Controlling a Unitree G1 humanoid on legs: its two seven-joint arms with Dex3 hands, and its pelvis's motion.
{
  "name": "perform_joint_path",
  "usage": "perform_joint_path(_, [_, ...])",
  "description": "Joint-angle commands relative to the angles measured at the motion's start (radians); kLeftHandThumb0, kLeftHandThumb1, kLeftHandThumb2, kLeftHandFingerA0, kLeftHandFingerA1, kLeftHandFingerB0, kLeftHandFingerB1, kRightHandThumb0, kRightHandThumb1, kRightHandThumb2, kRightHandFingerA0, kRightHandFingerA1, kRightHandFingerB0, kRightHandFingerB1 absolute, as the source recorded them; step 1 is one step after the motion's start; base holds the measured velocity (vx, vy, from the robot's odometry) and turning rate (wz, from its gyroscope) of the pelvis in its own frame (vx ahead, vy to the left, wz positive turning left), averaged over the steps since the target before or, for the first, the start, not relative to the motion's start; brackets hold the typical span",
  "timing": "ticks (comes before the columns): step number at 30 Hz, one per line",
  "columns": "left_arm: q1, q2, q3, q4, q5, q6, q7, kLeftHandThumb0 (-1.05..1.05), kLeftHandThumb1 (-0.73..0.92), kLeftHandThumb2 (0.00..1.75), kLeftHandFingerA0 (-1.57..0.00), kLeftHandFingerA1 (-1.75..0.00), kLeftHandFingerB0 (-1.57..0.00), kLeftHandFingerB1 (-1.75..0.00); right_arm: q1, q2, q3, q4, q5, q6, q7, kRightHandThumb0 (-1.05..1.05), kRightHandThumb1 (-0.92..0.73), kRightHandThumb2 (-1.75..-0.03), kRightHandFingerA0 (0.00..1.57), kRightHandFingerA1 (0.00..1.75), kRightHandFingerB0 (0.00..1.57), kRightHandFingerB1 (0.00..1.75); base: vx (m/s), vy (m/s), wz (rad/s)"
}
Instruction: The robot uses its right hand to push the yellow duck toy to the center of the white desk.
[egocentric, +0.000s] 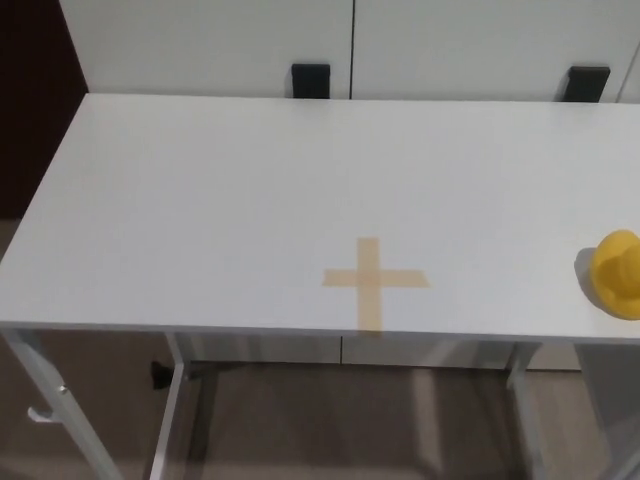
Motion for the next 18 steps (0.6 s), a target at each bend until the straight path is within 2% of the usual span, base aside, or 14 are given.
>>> perform_joint_path(1, [0.006, 0.016, -0.003, 0.012, 0.013, -0.022, 0.008, -0.16, 0.55, 0.79, -0.87, -0.91, -0.92, -0.93, 0.007, -0.026, -0.049, -0.005, 0.069, -0.044, 0.047, -0.56, -0.44, -0.80, 0.27, 0.60, 0.19, 0.48, 0.00, 0.000, 0.00])
perform_joint_path(4, [0.004, 0.016, -0.003, 0.013, 0.013, -0.023, 0.008, -0.16, 0.55, 0.79, -0.87, -0.91, -0.92, -0.93, 0.006, -0.026, -0.054, -0.006, 0.068, -0.044, 0.050, -0.56, -0.44, -0.80, 0.27, 0.60, 0.19, 0.48, 0.00, 0.000, 0.00])
perform_joint_path(5, [-0.001, 0.012, 0.003, 0.015, 0.007, -0.016, 0.008, -0.17, 0.60, 0.78, -0.90, -0.89, -0.89, -0.89, -0.006, -0.047, -0.077, -0.025, 0.086, -0.021, 0.044, -0.38, -0.46, -1.02, 0.02, 0.53, 0.00, 0.51, 0.00, 0.000, 0.00])
perform_joint_path(6, [-0.006, 0.009, 0.008, 0.017, 0.002, -0.012, 0.008, -0.17, 0.60, 0.78, -0.90, -0.89, -0.89, -0.89, -0.014, -0.063, -0.093, -0.039, 0.100, -0.003, 0.040, -0.38, -0.46, -1.02, 0.02, 0.53, 0.00, 0.51, 0.00, 0.000, 0.00])
perform_joint_path(7, [-0.011, 0.006, 0.012, 0.018, -0.002, -0.006, 0.008, -0.18, 0.60, 0.74, -0.90, -0.86, -0.88, -0.87, -0.035, -0.090, -0.117, -0.046, 0.119, 0.014, 0.046, -0.72, -0.56, -0.98, 0.02, 0.40, 0.00, 0.25, 0.00, 0.000, 0.00])
perform_joint_path(11, [-0.012, 0.006, 0.013, 0.020, 0.002, -0.005, 0.007, -0.18, 0.60, 0.74, -0.90, -0.86, -0.88, -0.87, -0.054, -0.105, -0.135, -0.041, 0.123, 0.018, 0.066, -0.72, -0.56, -0.98, 0.02, 0.40, 0.00, 0.25, 0.00, 0.000, 0.00])
perform_joint_path(12, [-0.008, 0.007, 0.012, 0.018, 0.003, -0.009, 0.005, -0.16, 0.58, 0.81, -0.90, -0.86, -0.89, -0.89, -0.073, -0.121, -0.152, -0.059, 0.139, 0.027, 0.072, -0.78, -0.57, -0.99, 0.00, 0.28, 0.00, 0.19, 0.00, 0.000, 0.00])
perform_joint_path(16, [-0.003, 0.007, 0.011, 0.015, 0.004, -0.016, 0.004, -0.13, 0.57, 0.83, -0.88, -0.85, -0.87, -0.88, -0.190, -0.179, -0.178, -0.177, 0.168, 0.092, 0.057, -0.76, -0.58, -0.99, 0.00, 0.26, 0.01, 0.19, 0.00, 0.000, 0.00])
perform_joint_path(18, [-0.004, 0.007, 0.011, 0.014, 0.004, -0.016, 0.004, -0.13, 0.57, 0.83, -0.88, -0.85, -0.87, -0.88, -0.196, -0.179, -0.183, -0.194, 0.166, 0.106, 0.054, -0.76, -0.58, -0.99, 0.00, 0.26, 0.01, 0.19, 0.01, 0.000, -0.06])
